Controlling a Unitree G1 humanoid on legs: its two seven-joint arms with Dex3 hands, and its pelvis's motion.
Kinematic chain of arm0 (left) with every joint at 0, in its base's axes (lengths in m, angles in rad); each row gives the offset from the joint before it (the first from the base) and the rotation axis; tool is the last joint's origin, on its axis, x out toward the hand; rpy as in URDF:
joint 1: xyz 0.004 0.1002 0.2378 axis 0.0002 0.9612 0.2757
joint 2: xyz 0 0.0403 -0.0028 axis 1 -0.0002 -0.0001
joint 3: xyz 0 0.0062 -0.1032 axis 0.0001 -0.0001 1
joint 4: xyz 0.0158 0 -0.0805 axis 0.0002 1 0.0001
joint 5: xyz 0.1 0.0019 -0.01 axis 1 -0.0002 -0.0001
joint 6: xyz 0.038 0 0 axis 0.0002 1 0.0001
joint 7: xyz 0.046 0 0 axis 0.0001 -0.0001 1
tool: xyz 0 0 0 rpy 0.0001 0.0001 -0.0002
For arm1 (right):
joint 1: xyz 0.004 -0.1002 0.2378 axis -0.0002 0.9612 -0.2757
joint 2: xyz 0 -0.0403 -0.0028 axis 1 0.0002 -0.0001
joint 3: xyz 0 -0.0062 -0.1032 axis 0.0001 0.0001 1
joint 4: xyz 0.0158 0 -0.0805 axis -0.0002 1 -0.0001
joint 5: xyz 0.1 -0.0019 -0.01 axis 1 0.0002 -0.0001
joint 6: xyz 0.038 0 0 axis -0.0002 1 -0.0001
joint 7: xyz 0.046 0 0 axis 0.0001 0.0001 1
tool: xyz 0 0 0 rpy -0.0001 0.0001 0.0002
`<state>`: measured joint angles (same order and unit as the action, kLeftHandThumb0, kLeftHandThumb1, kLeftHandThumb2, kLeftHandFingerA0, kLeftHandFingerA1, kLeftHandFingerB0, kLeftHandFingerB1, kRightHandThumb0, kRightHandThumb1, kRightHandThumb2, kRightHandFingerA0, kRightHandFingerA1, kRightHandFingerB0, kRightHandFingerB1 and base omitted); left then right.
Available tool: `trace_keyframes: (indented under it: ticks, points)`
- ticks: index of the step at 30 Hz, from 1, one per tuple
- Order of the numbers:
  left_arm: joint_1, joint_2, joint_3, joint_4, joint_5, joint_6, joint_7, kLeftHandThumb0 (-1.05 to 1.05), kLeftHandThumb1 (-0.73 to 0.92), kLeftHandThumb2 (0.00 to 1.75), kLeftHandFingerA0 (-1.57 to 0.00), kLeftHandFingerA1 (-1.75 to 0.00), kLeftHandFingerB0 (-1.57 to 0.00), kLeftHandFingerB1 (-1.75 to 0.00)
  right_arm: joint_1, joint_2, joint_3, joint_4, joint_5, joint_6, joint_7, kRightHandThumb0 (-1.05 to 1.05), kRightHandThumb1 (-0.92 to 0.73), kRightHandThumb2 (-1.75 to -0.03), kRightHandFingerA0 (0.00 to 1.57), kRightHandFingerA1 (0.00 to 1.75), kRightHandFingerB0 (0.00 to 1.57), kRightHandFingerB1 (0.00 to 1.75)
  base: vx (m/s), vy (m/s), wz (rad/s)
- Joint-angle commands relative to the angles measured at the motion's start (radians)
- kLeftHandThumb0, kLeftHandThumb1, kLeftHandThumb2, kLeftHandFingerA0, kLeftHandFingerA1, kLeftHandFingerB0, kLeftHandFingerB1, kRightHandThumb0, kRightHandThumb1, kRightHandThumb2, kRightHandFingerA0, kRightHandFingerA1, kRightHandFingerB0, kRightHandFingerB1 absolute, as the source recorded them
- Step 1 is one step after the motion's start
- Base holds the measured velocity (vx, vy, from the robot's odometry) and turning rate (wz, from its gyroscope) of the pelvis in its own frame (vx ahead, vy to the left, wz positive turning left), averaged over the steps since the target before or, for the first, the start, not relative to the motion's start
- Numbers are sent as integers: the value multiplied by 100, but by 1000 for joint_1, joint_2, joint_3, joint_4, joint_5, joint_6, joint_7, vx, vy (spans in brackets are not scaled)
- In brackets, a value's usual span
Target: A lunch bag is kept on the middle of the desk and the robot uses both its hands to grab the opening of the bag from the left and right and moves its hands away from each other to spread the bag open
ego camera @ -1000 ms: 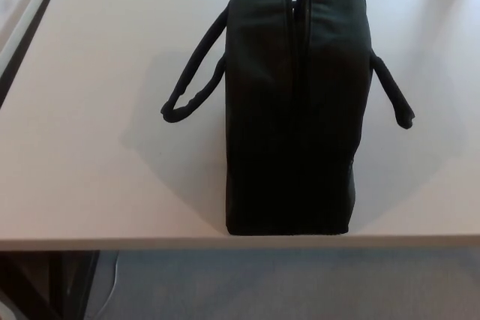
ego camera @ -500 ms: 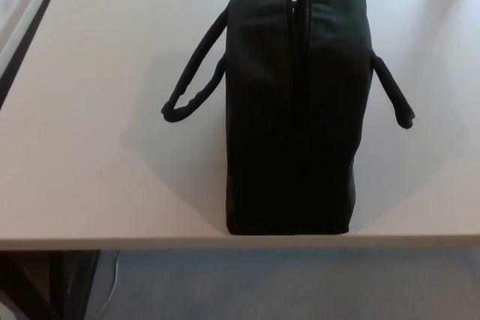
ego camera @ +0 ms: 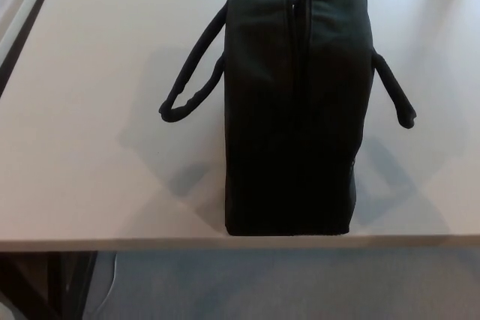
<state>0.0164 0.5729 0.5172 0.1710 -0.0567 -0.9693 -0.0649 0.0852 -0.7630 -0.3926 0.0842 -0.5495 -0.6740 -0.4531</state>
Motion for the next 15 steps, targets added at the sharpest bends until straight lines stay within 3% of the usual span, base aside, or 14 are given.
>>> trace_keyframes:
  ticks: [1, 2, 3, 4, 6, 10, 13, 15]
  points:
    - [-251, 78, -72, 63, 98, 59, -15, -12, 51, 57, -95, -68, -45, -39, -297, -149, 115, 227, -34, -52, 72, -43, -56, -57, 39, 36, 28, 30, 0, 0, 0]
    - [-292, 83, -101, 93, 134, 52, -22, -6, 48, 55, -90, -61, -46, -38, -345, -170, 148, 265, -62, -56, 78, -54, -49, -75, 31, 44, 22, 40, 0, 0, 0]
    - [-326, 88, -123, 121, 180, 45, -19, -6, 48, 55, -90, -61, -46, -38, -384, -187, 176, 293, -92, -52, 79, -54, -49, -75, 31, 44, 22, 40, 0, 0, 0]
    - [-348, 94, -134, 139, 229, 36, -8, -8, 48, 54, -72, -45, -48, -37, -414, -203, 203, 301, -113, -35, 101, -55, -51, -77, 27, 44, 18, 39, 0, 0, 0]
    - [-406, 102, -175, 191, 307, -19, 5, -21, 47, 58, -49, -38, -46, -38, -505, -215, 271, 338, -148, -35, 124, -53, -50, -75, 30, 44, 21, 39, 0, 0, 0]
    - [-487, 100, -250, 220, 439, -57, 29, -24, 45, 59, -53, -41, -43, -39, -669, -203, 379, 423, -177, -52, 164, -52, -47, -73, 33, 45, 20, 39, 0, 0, 0]
    - [-546, 78, -331, 230, 538, -57, 42, -17, 54, 56, -58, -38, -47, -35, -799, -172, 459, 468, -220, -24, 209, -54, -49, -75, 31, 43, 18, 39, 0, 0, 0]
    - [-595, 54, -391, 272, 611, -93, 73, -20, 46, 59, -55, -41, -47, -39, -893, -139, 515, 506, -257, -10, 223, -55, -49, -76, 30, 43, 19, 39, 0, 0, 0]
